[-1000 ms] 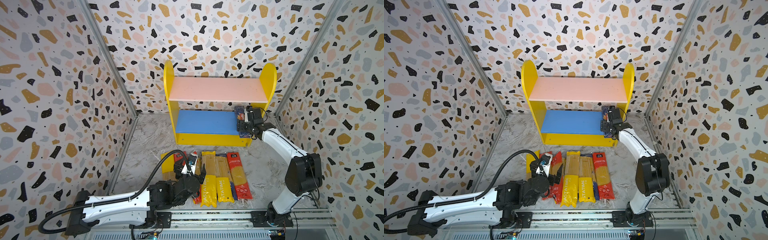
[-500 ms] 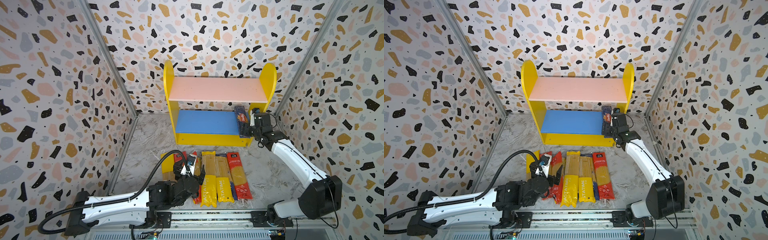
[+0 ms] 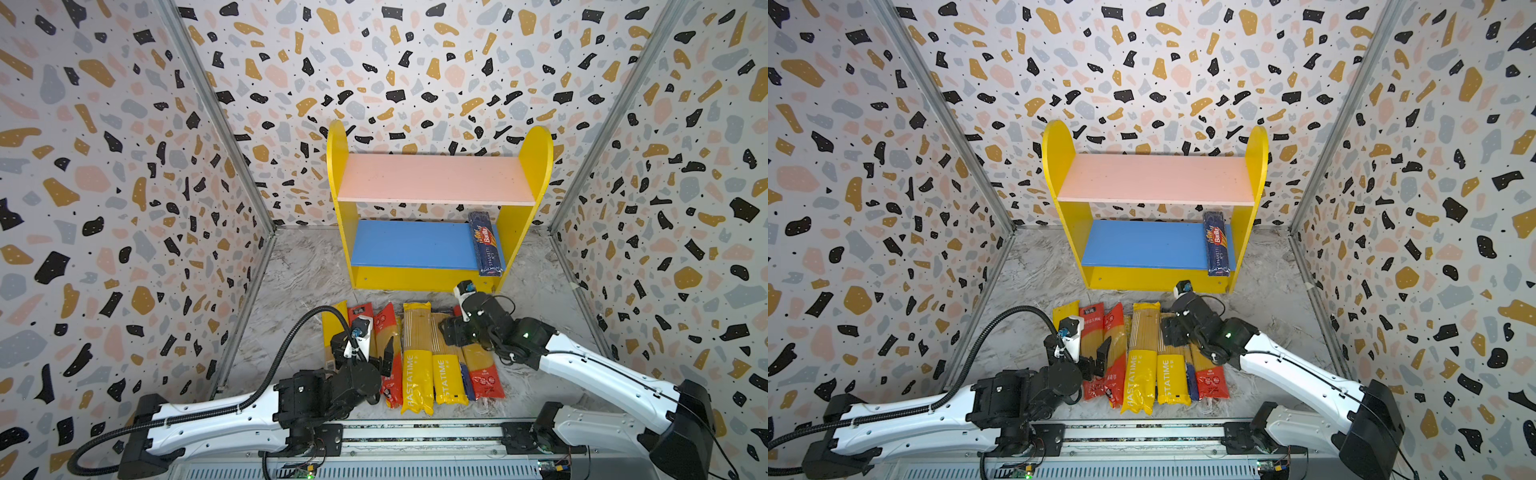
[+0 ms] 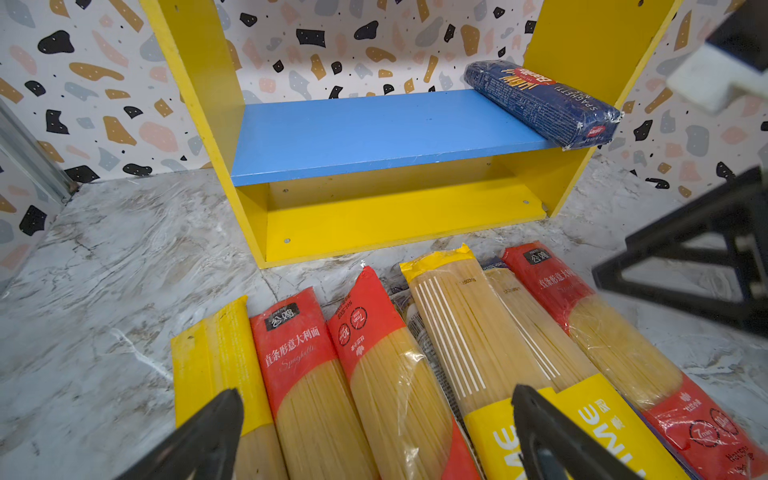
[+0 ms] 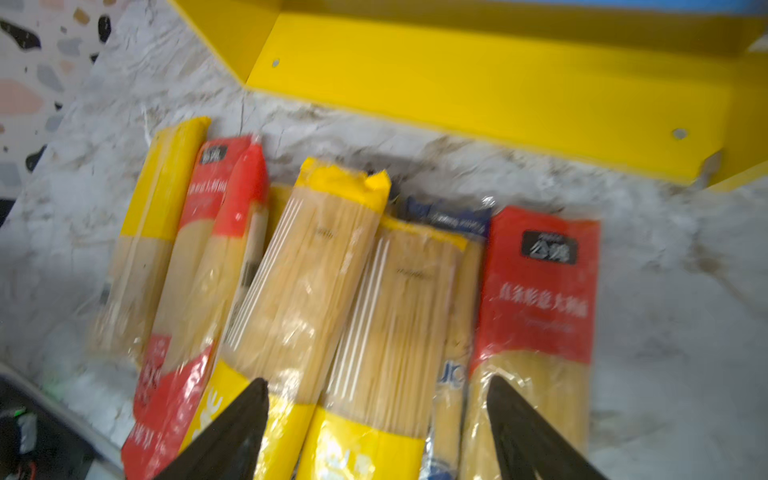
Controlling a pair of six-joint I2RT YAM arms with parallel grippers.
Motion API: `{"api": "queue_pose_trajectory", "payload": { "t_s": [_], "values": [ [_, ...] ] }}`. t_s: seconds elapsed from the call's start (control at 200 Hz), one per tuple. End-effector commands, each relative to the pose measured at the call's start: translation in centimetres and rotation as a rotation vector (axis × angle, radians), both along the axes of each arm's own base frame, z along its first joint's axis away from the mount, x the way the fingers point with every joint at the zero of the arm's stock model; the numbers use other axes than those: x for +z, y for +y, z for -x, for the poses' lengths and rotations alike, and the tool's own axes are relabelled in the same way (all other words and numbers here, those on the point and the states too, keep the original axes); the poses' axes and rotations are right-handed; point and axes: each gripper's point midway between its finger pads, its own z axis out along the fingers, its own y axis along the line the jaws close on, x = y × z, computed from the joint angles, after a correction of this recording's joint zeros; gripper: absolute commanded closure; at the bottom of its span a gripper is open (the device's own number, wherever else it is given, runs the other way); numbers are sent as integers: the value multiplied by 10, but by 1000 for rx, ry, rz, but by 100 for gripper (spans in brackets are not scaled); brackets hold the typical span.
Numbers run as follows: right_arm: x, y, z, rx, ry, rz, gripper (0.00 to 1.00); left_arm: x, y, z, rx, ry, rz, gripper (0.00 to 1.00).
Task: Place and organize the pasta boxes and bags onto the shelf
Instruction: 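Withdraw the right gripper and reach it over the yellow-banded spaghetti bag, then close the right gripper on the yellow-banded spaghetti bag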
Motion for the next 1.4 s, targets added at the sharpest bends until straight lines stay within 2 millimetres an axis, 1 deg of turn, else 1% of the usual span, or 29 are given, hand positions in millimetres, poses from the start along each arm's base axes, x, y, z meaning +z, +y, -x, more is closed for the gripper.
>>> {"api": "queue_pose_trajectory", "payload": {
  "t_s": [0.0, 0.13, 0.26, 0.29, 0.325, 0.531, 0.601, 0.796, 0.856, 0.996, 1.146, 1.207, 1.297, 1.337, 1.397],
  "values": [
    [-3, 9, 24, -35, 44, -54, 17, -2, 17, 0, 48, 2, 15, 0],
    [-12, 31, 50, 13, 64, -29, 14, 2, 24, 1, 55, 2, 60, 0],
    [-31, 50, 65, 37, 113, -16, 13, 5, 27, 3, 53, 1, 95, 0],
    [-36, 54, 68, 43, 124, -10, 10, 6, 28, 3, 52, 2, 99, 0],
    [-41, 60, 72, 54, 135, -2, 10, 6, 28, 3, 51, 3, 104, 1],
    [-65, 83, 83, 71, 191, 37, 9, 10, 29, 4, 50, 3, 124, 1],
    [-68, 90, 88, 83, 202, 37, 9, 12, 29, 4, 51, 1, 127, 1],
    [-65, 100, 93, 95, 205, 25, 9, 14, 31, 4, 54, -2, 133, 1],
    [-69, 98, 93, 88, 212, 38, 9, 14, 32, 4, 52, -1, 136, 1],
    [-90, 89, 92, 47, 243, 131, 9, 13, 33, 5, 52, -2, 141, 1],
    [-114, 90, 94, 41, 291, 184, 10, 12, 34, 5, 53, -1, 139, 1],
    [-121, 90, 95, 38, 302, 205, 11, 13, 35, 5, 56, -1, 142, 2],
    [-125, 92, 96, 49, 304, 211, 16, 13, 36, 5, 57, -1, 149, 2],
    [-125, 92, 95, 50, 305, 206, 23, 13, 37, 5, 58, -1, 152, 1],
    [-125, 92, 94, 53, 311, 193, 36, 13, 37, 5, 57, -2, 155, 2]
  ]
}}
